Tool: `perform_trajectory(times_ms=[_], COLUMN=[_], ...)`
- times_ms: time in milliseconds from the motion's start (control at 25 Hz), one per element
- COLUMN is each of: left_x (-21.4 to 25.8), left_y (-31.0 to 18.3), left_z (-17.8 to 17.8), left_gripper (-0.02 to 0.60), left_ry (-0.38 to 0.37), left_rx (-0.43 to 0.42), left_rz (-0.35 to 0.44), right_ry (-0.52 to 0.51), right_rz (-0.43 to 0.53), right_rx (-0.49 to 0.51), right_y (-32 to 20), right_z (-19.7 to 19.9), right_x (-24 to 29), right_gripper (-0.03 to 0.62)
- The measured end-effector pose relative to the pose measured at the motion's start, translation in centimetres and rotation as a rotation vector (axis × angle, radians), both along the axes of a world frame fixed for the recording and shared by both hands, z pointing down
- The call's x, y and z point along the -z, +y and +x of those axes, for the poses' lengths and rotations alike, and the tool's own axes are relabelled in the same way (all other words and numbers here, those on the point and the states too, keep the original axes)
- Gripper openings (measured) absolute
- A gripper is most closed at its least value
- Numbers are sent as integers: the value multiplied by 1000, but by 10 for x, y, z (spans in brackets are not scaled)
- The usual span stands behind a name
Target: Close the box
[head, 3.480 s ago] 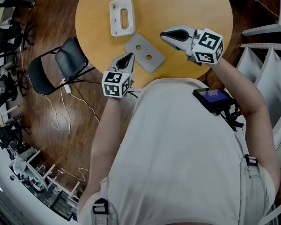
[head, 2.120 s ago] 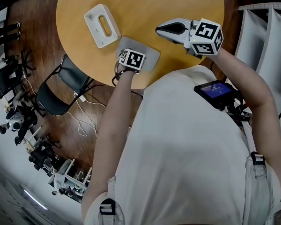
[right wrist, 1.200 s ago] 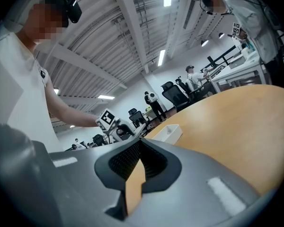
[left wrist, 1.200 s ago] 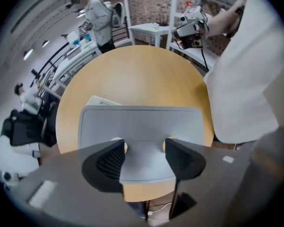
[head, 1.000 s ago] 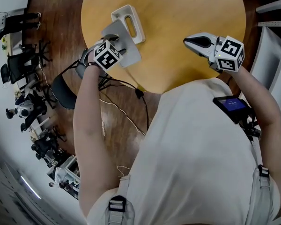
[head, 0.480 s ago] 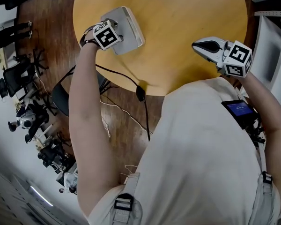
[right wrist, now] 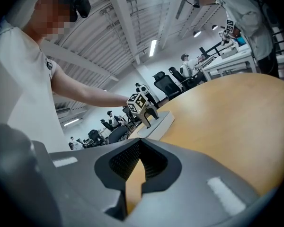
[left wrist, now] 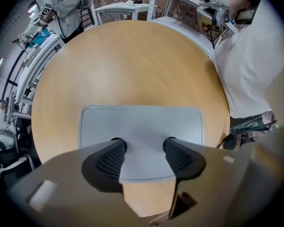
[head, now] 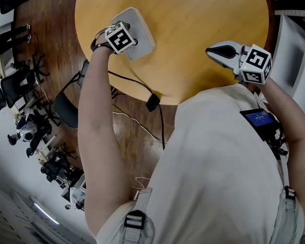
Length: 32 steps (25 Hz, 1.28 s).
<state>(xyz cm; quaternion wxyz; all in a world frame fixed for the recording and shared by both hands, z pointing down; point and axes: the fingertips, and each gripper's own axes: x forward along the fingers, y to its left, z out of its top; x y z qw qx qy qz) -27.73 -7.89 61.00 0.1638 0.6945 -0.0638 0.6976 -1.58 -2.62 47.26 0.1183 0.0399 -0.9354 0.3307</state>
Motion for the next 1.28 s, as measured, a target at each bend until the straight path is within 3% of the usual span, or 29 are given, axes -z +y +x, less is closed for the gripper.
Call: perform_trajectory(times_ms=[320, 560, 1080, 1280], left_x=[0, -4, -7, -11], left_y=[-2, -2, -5, -6], left_z=[-2, 7, -2, -2], left_gripper=[273, 276, 276, 276], left_ry=[-25, 10, -59, -91], left_rx=[-4, 1, -14, -24], left_rz=[-11, -48, -17, -11], right_ry=[6, 12, 15, 24], right_rz=[-16, -22, -5, -6], right_rx=[-1, 3, 16, -1], right_y=[2, 4, 11, 11], right_z=[1, 1, -5, 10], right_x=[-6, -8, -8, -15], right_gripper=[-2, -2, -2, -2])
